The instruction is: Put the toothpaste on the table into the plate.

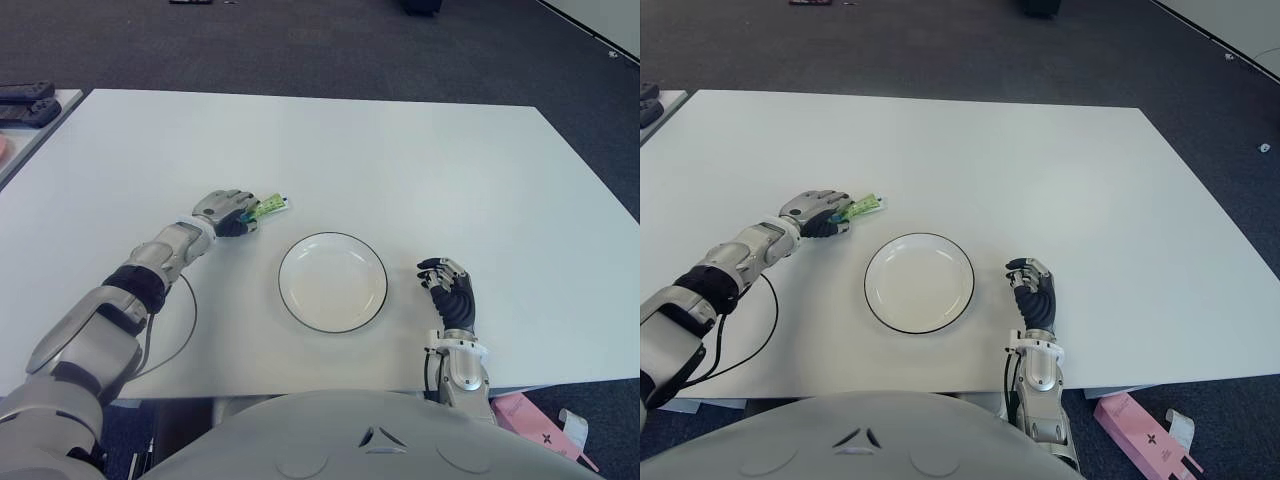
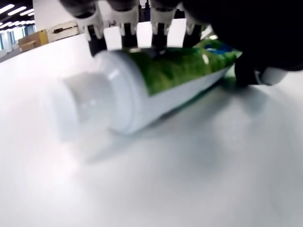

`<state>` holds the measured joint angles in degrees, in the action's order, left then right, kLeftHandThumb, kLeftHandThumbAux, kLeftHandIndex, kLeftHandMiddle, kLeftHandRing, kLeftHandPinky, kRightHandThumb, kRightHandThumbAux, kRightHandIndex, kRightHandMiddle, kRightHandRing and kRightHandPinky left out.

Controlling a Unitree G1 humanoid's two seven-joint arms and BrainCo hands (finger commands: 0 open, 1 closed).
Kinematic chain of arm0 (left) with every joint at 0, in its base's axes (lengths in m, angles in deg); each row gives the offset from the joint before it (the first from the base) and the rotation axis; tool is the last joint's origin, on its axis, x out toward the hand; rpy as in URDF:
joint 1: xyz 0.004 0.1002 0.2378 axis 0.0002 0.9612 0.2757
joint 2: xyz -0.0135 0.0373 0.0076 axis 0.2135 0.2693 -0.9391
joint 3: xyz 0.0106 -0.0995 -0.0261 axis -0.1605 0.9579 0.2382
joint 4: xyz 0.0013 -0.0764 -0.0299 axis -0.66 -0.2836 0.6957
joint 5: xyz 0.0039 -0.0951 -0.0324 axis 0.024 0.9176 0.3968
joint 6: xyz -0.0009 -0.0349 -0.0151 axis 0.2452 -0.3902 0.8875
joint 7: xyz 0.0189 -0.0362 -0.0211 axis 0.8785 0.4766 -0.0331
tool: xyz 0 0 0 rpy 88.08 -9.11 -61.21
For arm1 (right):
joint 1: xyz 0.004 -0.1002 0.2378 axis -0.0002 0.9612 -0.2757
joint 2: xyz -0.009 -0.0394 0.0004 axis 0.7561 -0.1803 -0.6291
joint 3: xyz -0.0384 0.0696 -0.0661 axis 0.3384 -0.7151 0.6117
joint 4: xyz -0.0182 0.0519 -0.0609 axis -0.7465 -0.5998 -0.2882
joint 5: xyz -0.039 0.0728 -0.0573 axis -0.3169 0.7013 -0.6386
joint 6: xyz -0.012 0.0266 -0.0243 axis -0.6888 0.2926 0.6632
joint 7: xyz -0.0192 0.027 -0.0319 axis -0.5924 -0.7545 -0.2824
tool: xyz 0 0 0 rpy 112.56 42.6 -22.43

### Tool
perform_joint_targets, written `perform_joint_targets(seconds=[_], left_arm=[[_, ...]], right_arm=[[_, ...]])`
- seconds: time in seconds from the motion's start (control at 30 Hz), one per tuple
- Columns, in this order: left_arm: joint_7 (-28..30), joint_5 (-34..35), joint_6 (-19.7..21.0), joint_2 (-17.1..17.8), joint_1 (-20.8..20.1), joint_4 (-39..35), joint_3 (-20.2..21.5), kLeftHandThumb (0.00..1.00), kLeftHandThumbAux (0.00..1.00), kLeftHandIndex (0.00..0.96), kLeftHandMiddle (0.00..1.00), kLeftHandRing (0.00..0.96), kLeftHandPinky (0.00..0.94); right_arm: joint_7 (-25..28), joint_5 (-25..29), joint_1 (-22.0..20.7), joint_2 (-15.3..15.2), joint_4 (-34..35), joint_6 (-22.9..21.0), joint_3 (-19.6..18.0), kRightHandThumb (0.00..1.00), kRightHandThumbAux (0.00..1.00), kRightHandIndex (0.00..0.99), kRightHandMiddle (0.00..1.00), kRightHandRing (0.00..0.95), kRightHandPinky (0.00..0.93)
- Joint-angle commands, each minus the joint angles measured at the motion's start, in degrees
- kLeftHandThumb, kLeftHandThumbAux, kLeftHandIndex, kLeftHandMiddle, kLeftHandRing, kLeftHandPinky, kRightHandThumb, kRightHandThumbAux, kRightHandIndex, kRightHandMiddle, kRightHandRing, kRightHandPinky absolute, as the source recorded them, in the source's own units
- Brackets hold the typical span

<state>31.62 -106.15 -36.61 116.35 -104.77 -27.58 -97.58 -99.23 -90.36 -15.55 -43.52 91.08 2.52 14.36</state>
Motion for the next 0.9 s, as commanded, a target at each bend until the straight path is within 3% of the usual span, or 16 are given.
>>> perform_joint_targets(seconds=[0.03, 0.3, 0.37, 0.5, 0.6, 0.67, 0.77, 0.9], left_arm=[[4.10, -2.68, 0.93, -1.43, 5.01, 1.76, -4.17, 0.493, 0.257, 0.000, 0.070, 0.059, 0.133], [5.21, -2.08, 1.34, -0.44, 5.52, -0.51, -4.22, 0.543, 0.287, 0.031, 0.142, 0.124, 0.257], [5.93, -1.22, 1.69, 0.18, 6.11, -2.26, -3.58, 0.614, 0.313, 0.159, 0.210, 0.162, 0.324], [8.10, 0.37, 3.14, 1.72, 7.86, -7.46, -2.21, 0.672, 0.333, 0.282, 0.275, 0.209, 0.372], [10.14, 2.08, 5.00, 2.59, 9.69, -12.02, -0.36, 0.723, 0.363, 0.406, 0.368, 0.321, 0.397], [10.46, 2.50, 5.67, 2.22, 9.98, -12.07, 0.05, 0.752, 0.390, 0.487, 0.509, 0.472, 0.507], [11.08, 2.70, 6.30, 2.31, 10.42, -12.99, 0.42, 0.739, 0.584, 0.455, 0.610, 0.597, 0.605], [12.75, 3.59, 6.62, 1.83, 10.02, -12.25, 0.93, 0.736, 0.655, 0.446, 0.703, 0.715, 0.718]], right_arm=[[0.32, 0.23, -0.20, -0.11, -0.01, -0.17, -0.38, 0.713, 0.728, 0.427, 0.471, 0.480, 0.482], [0.07, 0.02, -0.14, -0.18, 0.28, -0.59, -0.48, 0.713, 0.728, 0.426, 0.472, 0.482, 0.488], [0.02, 0.07, -0.12, -0.14, 0.31, -0.51, -0.50, 0.713, 0.728, 0.426, 0.472, 0.485, 0.490], [0.02, 0.21, -0.17, -0.11, 0.16, -0.11, -0.55, 0.713, 0.728, 0.426, 0.472, 0.486, 0.491], [-0.08, 0.18, -0.35, -0.18, -0.31, 0.43, -0.69, 0.713, 0.728, 0.426, 0.473, 0.486, 0.492], [-0.14, 0.11, -0.42, -0.20, -0.50, 0.58, -0.78, 0.713, 0.729, 0.426, 0.473, 0.488, 0.494], [-0.15, 0.05, -0.45, -0.16, -0.58, 0.63, -0.85, 0.713, 0.729, 0.427, 0.474, 0.487, 0.490], [-0.27, -0.05, -0.56, -0.04, -0.46, 0.00, -1.01, 0.713, 0.728, 0.427, 0.473, 0.483, 0.483]])
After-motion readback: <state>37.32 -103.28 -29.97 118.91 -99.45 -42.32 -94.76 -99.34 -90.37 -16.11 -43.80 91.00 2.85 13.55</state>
